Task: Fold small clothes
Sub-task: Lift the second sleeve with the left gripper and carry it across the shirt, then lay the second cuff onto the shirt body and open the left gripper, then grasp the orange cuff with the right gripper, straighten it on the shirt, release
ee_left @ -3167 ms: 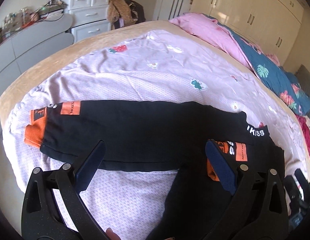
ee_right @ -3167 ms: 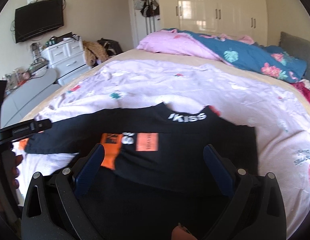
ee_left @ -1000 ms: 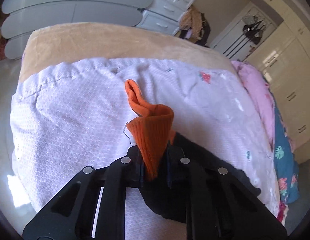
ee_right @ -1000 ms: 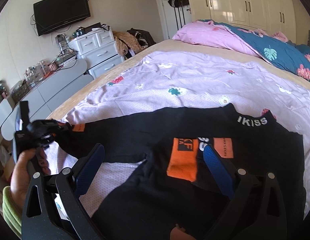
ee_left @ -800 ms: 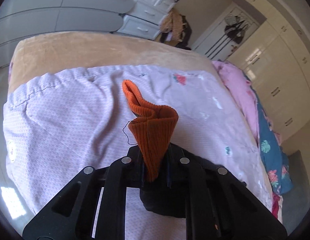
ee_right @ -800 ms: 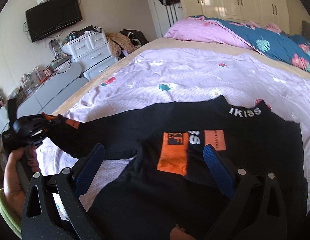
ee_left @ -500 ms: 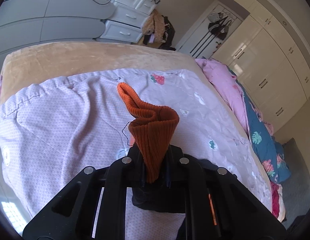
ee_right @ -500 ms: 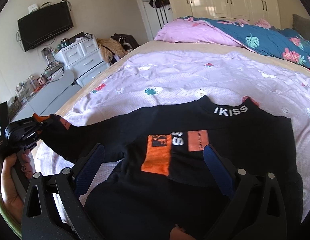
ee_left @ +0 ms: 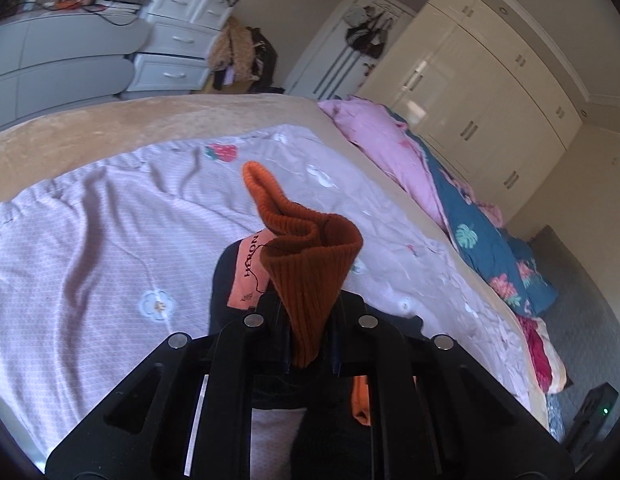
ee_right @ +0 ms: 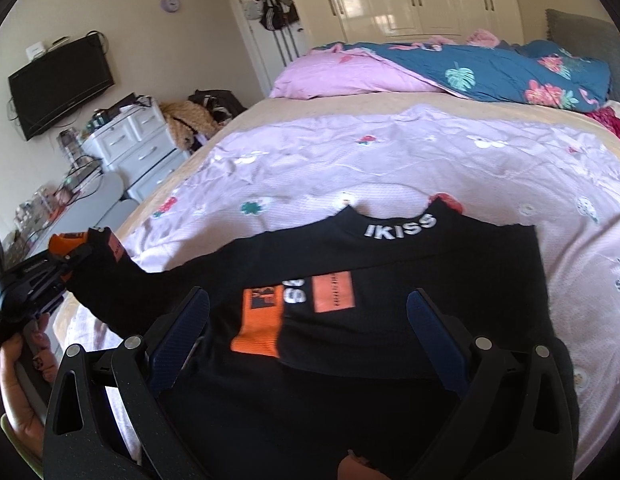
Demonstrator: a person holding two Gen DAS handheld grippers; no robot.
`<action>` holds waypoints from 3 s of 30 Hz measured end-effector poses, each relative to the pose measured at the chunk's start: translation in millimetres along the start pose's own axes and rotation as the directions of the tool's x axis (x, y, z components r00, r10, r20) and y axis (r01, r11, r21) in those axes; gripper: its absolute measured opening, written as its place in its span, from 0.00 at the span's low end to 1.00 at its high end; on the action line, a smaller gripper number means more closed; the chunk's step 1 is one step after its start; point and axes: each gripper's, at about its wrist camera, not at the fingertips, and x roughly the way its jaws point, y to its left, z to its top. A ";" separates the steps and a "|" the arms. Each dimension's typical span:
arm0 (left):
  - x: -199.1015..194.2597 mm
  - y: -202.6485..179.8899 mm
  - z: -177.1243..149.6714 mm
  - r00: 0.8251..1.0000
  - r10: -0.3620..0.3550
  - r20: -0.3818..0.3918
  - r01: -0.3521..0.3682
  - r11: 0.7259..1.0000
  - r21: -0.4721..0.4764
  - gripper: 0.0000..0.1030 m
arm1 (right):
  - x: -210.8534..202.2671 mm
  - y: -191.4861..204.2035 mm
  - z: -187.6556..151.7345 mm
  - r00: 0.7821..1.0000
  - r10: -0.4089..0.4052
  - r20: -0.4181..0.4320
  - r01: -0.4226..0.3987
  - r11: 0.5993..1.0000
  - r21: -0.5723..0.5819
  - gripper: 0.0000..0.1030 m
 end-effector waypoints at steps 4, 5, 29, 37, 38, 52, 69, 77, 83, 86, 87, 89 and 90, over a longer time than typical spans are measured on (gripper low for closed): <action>4.3 -14.2 -4.8 0.999 -0.046 -0.025 0.047 0.998 0.034 0.06 | -3.7 -14.7 -1.1 1.000 -0.028 -0.001 0.028 0.999 0.033 0.96; 5.4 -17.7 -6.3 0.998 -0.059 -0.030 0.060 0.997 0.041 0.06 | -4.6 -18.1 -1.1 1.000 -0.031 0.000 0.031 0.999 0.041 0.96; 32.3 -95.4 -54.4 0.936 -0.292 -0.198 0.322 0.936 0.140 0.06 | -35.3 -112.6 -10.8 0.988 -0.152 0.024 0.143 0.965 0.222 0.96; 43.2 -114.8 -73.7 0.894 -0.352 -0.277 0.402 0.904 0.147 0.06 | -46.7 -127.7 -10.0 0.986 -0.161 0.050 0.142 0.955 0.261 0.96; 45.2 -118.3 -77.4 0.888 -0.356 -0.289 0.410 0.899 0.153 0.06 | -46.9 -129.5 -10.3 0.985 -0.163 0.048 0.144 0.953 0.267 0.96; 92.4 -150.4 -143.4 0.799 -0.302 -0.520 0.475 0.848 0.237 0.06 | -45.5 -153.2 -14.5 0.980 -0.197 0.026 0.178 0.929 0.326 0.96; 96.1 -153.0 -149.4 0.765 -0.297 -0.571 0.504 0.828 0.245 0.63 | -32.4 -158.4 -41.7 0.985 -0.141 -0.095 0.167 0.910 0.380 0.96; 98.1 -120.3 -108.0 0.880 -0.167 -0.444 0.314 0.906 0.283 0.86 | 5.2 -115.1 -71.2 0.970 -0.084 -0.228 0.149 0.947 0.286 0.95; 92.9 -89.5 -73.3 0.934 -0.095 -0.345 0.193 0.946 0.261 0.89 | 24.0 -93.2 -83.1 0.967 -0.097 -0.236 0.153 0.961 0.230 0.73; 90.1 -78.7 -62.5 0.944 -0.079 -0.319 0.163 0.956 0.245 0.89 | 27.3 -91.7 -87.4 0.972 -0.104 -0.211 0.152 0.962 0.226 0.49; 89.2 -75.4 -59.3 0.949 -0.068 -0.307 0.148 0.959 0.243 0.89 | 26.2 -91.2 -87.1 0.976 -0.091 -0.196 0.136 0.964 0.227 0.30; 87.7 -68.2 -53.4 0.954 -0.057 -0.293 0.127 0.965 0.228 0.89 | 23.3 -90.4 -84.5 0.982 -0.064 -0.180 0.105 0.969 0.225 0.14; 87.0 -65.6 -51.6 0.955 -0.058 -0.291 0.126 0.968 0.219 0.89 | 21.7 -88.5 -82.9 0.984 -0.050 -0.169 0.087 0.973 0.215 0.09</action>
